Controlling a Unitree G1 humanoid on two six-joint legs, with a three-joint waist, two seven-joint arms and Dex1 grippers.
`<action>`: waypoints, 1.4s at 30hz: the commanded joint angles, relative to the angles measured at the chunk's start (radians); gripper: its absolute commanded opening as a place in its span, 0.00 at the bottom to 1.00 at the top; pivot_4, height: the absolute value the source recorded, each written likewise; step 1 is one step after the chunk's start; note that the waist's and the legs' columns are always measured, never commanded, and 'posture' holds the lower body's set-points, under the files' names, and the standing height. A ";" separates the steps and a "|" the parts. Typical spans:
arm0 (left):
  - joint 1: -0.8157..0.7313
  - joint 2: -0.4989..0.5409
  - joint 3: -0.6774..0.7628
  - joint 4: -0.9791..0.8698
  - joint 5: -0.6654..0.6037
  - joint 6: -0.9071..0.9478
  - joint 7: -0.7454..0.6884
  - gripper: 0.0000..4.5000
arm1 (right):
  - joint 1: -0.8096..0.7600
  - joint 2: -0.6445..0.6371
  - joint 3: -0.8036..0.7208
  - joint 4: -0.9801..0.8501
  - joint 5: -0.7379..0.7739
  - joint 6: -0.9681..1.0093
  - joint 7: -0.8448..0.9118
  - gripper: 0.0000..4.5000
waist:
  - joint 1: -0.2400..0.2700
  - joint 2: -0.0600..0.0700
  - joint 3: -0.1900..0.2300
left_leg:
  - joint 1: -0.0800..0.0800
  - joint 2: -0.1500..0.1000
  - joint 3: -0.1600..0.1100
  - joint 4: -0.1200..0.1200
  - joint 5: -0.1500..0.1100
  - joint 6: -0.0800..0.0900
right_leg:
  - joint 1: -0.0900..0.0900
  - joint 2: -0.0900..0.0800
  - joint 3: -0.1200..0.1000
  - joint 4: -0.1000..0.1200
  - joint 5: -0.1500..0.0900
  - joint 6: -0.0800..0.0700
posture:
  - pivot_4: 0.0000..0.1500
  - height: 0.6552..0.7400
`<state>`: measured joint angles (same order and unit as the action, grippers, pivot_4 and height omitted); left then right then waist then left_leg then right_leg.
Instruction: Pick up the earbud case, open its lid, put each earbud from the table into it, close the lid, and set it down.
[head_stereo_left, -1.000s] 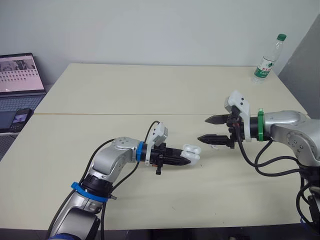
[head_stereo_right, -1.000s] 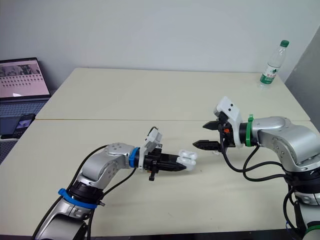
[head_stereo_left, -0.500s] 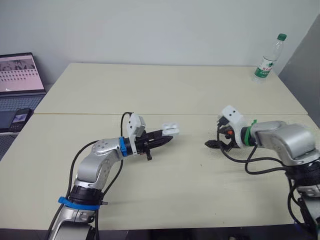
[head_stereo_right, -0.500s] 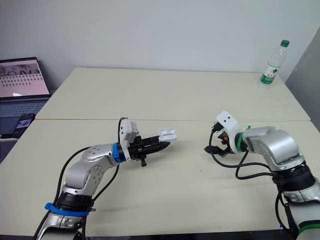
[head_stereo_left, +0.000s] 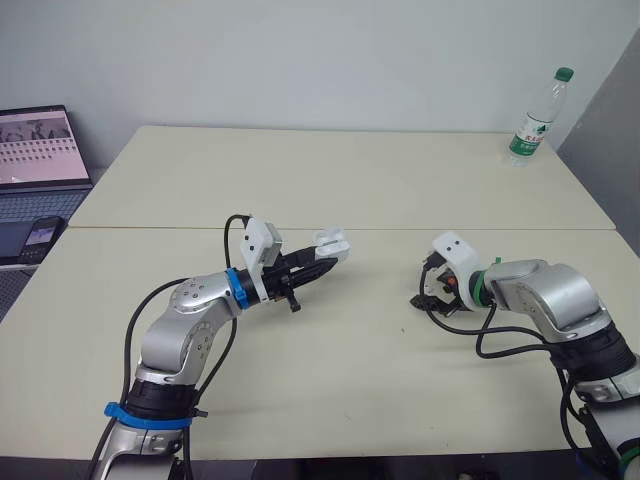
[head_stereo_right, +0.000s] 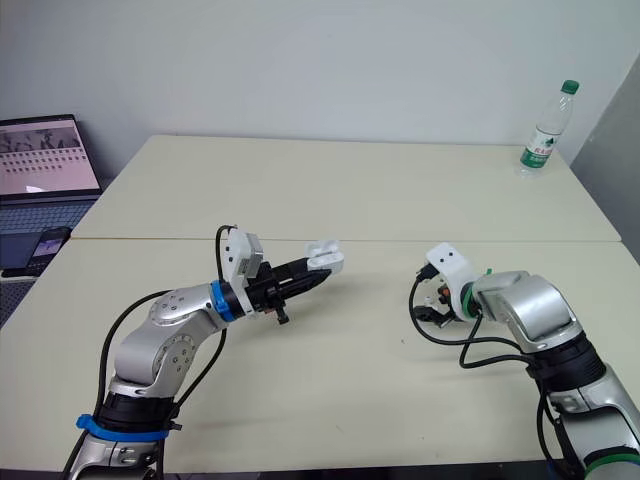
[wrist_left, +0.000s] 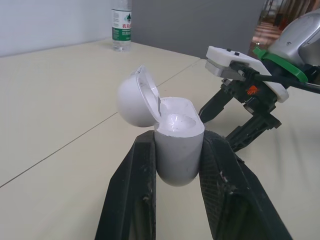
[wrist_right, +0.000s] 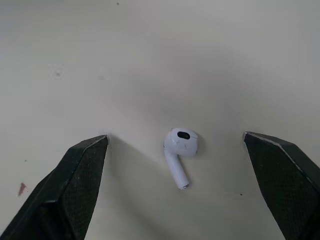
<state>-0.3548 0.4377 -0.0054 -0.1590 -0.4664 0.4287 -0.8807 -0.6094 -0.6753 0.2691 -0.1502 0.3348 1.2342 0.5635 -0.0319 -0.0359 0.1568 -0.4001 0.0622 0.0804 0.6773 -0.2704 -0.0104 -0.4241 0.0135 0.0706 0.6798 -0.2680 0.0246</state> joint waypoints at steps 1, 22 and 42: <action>-0.014 0.010 0.010 -0.048 -0.012 -0.001 0.010 0.18 | 0.010 0.003 -0.005 -0.006 -0.016 -0.026 -0.002 0.92 | 0.000 0.000 0.000 | 0.000 0.000 0.000 0.000 0.000 0.000 | 0.000 0.000 0.000 0.000 0.000 0.000 | 1.00 0.95; -0.024 0.010 0.004 -0.070 -0.029 0.021 0.018 0.18 | 0.181 -0.370 0.053 -0.170 -0.065 -0.541 0.470 0.09 | 0.001 -0.001 0.001 | 0.000 -0.001 0.000 -0.001 0.000 0.000 | 0.000 0.000 -0.002 -0.002 -0.001 0.001 | 1.00 0.95; 0.005 -0.001 -0.007 -0.107 -0.039 0.042 0.050 0.18 | 0.299 -0.454 0.011 0.187 -0.232 -1.228 0.832 0.09 | 0.001 0.000 0.002 | 0.003 0.000 0.001 0.000 0.000 0.000 | 0.002 0.000 -0.001 0.000 0.000 0.000 | 1.00 0.95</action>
<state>-0.3491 0.4405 -0.0149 -0.2259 -0.4891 0.4759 -0.8372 -0.3021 -1.1224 0.3079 0.0328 0.1151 0.0066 1.3827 -0.0309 -0.0363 0.1592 -0.3967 0.0621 0.0818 0.6773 -0.2704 -0.0104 -0.4217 0.0134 0.0698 0.6797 -0.2680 0.0249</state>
